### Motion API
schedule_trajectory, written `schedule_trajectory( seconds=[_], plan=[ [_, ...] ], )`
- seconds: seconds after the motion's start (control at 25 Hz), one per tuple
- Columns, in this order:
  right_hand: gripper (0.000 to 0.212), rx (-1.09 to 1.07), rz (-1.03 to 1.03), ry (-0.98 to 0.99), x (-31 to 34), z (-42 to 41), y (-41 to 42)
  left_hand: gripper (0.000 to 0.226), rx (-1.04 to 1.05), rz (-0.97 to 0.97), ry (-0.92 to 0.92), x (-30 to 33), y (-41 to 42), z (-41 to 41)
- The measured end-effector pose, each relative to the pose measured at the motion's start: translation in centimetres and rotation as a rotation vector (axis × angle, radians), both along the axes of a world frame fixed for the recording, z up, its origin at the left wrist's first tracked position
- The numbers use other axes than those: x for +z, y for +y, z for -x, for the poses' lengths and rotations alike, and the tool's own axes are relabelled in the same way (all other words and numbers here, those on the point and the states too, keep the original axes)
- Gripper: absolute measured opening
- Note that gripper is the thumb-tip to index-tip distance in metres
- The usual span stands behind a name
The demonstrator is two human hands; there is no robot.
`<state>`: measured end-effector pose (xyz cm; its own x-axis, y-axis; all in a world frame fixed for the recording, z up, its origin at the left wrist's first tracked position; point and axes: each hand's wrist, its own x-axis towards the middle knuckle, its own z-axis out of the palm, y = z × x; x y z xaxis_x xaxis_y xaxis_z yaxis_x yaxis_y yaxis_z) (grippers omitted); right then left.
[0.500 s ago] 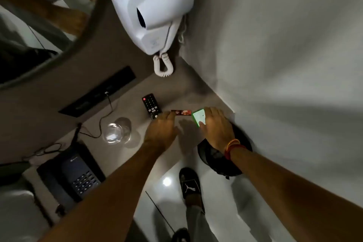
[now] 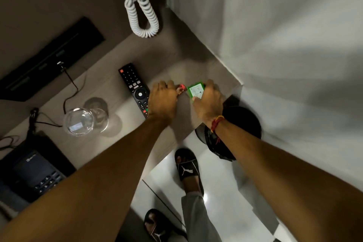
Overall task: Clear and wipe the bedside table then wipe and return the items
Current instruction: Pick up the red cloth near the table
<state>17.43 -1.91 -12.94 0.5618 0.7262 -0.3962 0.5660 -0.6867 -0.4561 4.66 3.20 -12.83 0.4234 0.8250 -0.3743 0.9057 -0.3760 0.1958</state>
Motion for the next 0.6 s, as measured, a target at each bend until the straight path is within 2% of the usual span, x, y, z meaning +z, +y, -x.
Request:
schedule_trajectory(
  seconds=[0.08,0.2,0.32,0.48,0.6],
  plan=[
    [0.048,-0.063,-0.05,0.072,0.3,-0.6,-1.2,0.033,0.091,0.092,-0.084,0.1,-0.8,-0.6],
    [0.043,-0.224,-0.13,0.122,0.4,-2.5,-5.2,0.022,0.139,0.223,-0.308,-0.1,-4.0,-2.6],
    [0.045,-0.346,-0.063,0.03,0.1,-5.7,-11.0,0.015,0.222,0.4,-0.49,-0.6,-10.0,-7.0],
    [0.039,-0.409,0.099,0.07,-3.1,-10.2,-16.7,0.021,0.335,0.532,-0.361,-5.0,-15.5,-11.6],
    [0.037,-0.28,0.184,0.012,-4.8,-12.4,-18.1,0.027,0.365,0.537,-0.262,-6.9,-16.5,-12.3]
  ],
)
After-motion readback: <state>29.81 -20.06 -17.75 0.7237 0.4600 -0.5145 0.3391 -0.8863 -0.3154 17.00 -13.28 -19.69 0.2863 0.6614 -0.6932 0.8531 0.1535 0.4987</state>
